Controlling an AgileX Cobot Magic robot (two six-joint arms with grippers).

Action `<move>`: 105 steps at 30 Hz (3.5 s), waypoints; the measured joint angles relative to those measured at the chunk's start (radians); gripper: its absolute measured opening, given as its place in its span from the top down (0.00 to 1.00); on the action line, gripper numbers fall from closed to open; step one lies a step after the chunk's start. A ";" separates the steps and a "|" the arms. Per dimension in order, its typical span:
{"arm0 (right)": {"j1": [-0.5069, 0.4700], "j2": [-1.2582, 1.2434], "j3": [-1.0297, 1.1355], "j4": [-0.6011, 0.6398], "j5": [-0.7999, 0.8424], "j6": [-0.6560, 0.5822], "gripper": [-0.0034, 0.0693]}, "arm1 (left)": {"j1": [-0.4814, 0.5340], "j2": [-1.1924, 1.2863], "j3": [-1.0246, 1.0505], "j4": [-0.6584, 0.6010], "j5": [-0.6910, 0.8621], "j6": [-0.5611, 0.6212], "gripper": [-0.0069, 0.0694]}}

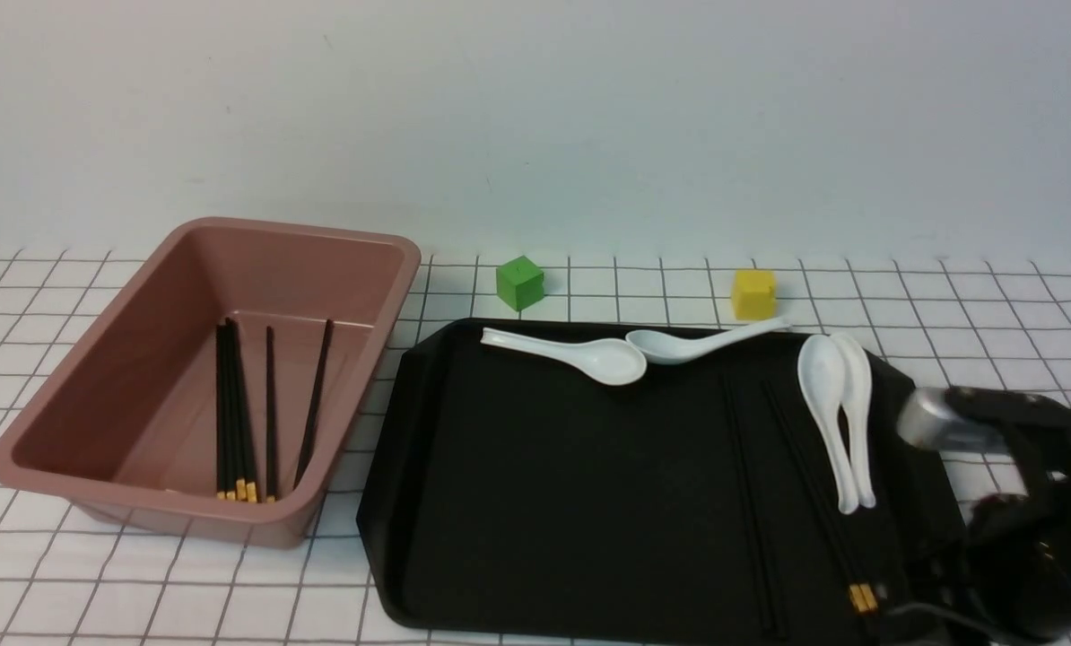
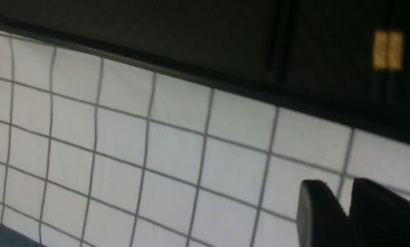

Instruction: On white black tablecloth take chopsticks from black tray and put them in box.

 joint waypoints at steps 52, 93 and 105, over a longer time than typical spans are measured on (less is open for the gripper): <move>0.131 0.404 -0.479 -0.355 0.260 0.490 0.95 | 0.000 -0.001 0.000 0.000 0.000 0.000 0.74; 0.238 0.622 -0.507 -0.526 0.153 0.592 0.80 | 0.000 -0.001 0.000 0.000 0.000 0.000 0.69; 0.238 0.363 -0.532 -0.501 0.343 0.592 0.80 | 0.000 -0.001 0.000 0.000 0.000 0.000 0.68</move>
